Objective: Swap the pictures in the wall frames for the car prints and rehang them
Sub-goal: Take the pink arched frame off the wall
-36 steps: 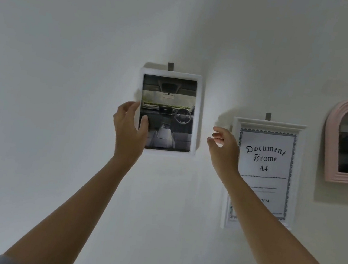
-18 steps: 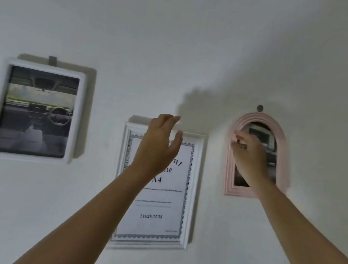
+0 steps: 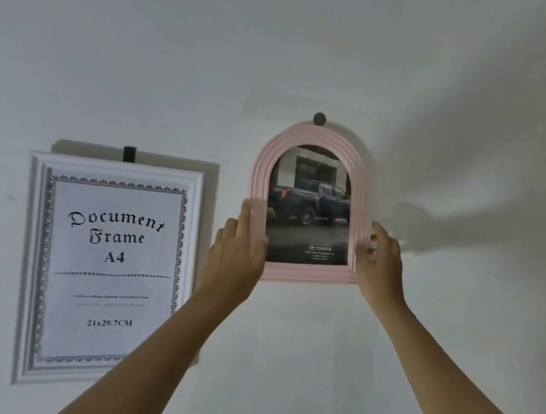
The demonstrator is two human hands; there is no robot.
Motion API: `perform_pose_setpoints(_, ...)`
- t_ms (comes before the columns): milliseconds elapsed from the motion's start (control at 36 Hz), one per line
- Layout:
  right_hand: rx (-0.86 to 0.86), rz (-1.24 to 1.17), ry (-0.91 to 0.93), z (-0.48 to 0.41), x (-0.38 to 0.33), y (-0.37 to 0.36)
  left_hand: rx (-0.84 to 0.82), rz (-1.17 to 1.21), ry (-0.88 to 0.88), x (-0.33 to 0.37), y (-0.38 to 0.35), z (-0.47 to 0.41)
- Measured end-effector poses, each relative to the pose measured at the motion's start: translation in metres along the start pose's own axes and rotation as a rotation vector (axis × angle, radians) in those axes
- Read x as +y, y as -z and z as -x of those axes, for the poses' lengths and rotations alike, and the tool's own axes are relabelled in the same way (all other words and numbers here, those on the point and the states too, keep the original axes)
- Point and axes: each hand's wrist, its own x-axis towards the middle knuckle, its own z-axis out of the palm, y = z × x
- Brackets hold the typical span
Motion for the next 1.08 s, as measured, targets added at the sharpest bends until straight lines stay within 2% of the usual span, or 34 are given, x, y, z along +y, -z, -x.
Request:
perform_pose_setpoints(83, -0.006, -0.033, 0.03, 0.0, 0.007, -0.009, -0.031, -0.048, -0.021, -0.002, -0.01, -0.004)
perform_pose_setpoints(250, 0.015, -0.153, 0.022, 0.0, 0.01, -0.011, 0.025, 0.11, 0.083, 0.009, -0.007, -0.004)
perform_pose_setpoints(694, 0.008, -0.209, -0.032, 0.014, -0.009, 0.01, -0.041, 0.286, 0.023, 0.017, 0.019, 0.006)
perform_pose_setpoints(917, 0.023, -0.299, -0.008, 0.02, -0.025, 0.024, 0.005, 0.378, 0.004, 0.019, 0.031, 0.003)
perform_pose_setpoints(1083, -0.091, -0.491, -0.027, 0.056, -0.034, 0.028, 0.029, 0.48, 0.069, 0.005, 0.047, 0.037)
